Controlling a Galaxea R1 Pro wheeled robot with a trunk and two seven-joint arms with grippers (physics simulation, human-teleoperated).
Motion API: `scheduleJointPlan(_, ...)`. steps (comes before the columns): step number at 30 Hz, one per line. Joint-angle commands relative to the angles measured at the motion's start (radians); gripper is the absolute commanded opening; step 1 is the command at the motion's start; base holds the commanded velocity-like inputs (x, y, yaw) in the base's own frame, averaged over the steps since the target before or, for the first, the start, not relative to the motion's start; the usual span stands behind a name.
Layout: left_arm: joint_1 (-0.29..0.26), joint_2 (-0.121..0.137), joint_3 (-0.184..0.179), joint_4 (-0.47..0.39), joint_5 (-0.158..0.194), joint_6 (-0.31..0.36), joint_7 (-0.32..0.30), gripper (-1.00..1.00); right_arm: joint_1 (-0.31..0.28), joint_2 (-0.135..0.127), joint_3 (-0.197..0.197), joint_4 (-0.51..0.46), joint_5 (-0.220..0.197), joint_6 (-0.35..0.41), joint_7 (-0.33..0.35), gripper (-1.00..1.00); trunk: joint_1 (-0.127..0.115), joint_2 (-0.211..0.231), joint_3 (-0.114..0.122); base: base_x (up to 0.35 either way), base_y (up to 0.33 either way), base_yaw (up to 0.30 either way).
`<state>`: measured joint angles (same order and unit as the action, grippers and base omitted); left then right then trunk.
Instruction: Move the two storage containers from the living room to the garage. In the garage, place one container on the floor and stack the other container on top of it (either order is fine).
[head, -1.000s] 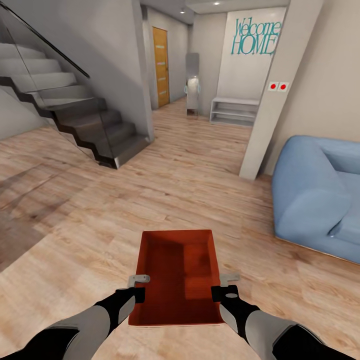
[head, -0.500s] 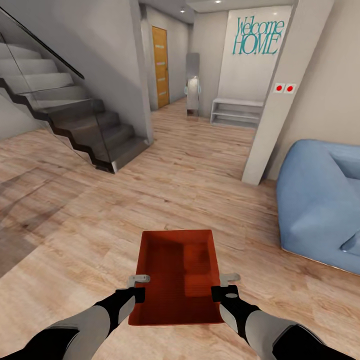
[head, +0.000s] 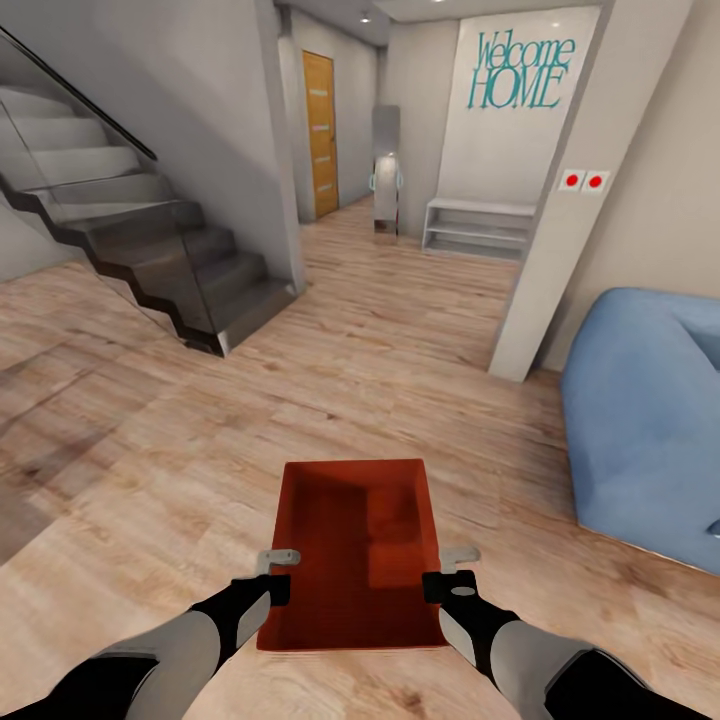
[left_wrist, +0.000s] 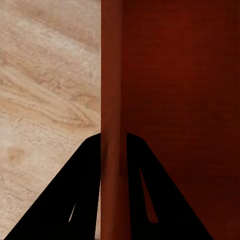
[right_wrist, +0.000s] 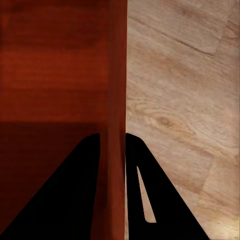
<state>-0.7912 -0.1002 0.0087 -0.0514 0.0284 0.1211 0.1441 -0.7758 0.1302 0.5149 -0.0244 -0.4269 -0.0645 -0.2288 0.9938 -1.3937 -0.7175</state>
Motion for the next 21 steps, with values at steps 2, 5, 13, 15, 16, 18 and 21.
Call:
scheduleJointPlan(2,0.000,0.023,-0.018,-0.005,-0.011,-0.017,0.009,-1.00,0.000,0.000,0.000,0.015,-0.023,-0.005,-0.003,-1.00,0.001,0.000,-0.001,0.323,0.000,0.000)
scheduleJointPlan(5,0.000,0.023,-0.018,-0.005,-0.011,-0.017,0.009,-1.00,0.000,0.000,-0.001,0.015,-0.023,-0.004,-0.003,-1.00,0.001,0.000,-0.001,0.323,0.000,0.000)
scheduleJointPlan(13,0.000,0.023,-0.018,-0.005,-0.011,-0.017,0.009,-1.00,0.000,0.000,0.000,0.015,-0.023,-0.005,-0.003,-1.00,0.001,0.000,-0.001,0.323,0.000,0.000)
scheduleJointPlan(15,0.000,0.023,-0.018,-0.005,-0.011,-0.017,0.009,-1.00,0.000,0.000,-0.001,0.015,-0.023,-0.005,-0.003,-1.00,0.001,0.000,-0.001,0.322,0.000,0.000)
scheduleJointPlan(16,0.000,0.023,-0.018,-0.005,-0.011,-0.017,0.009,-1.00,0.000,0.000,0.000,0.015,-0.023,-0.005,-0.003,-1.00,0.001,0.000,-0.001,0.323,0.000,0.000)
scheduleJointPlan(18,0.000,0.023,-0.018,-0.005,-0.011,-0.017,0.009,-1.00,0.000,0.000,0.000,0.015,-0.023,-0.005,-0.003,-1.00,0.001,0.000,-0.001,0.323,0.000,0.000)
scheduleJointPlan(21,0.000,0.024,-0.018,-0.005,-0.011,-0.017,0.009,-1.00,0.000,0.000,0.000,0.015,-0.023,-0.005,-0.003,-1.00,0.001,0.000,-0.001,0.323,0.000,0.000)
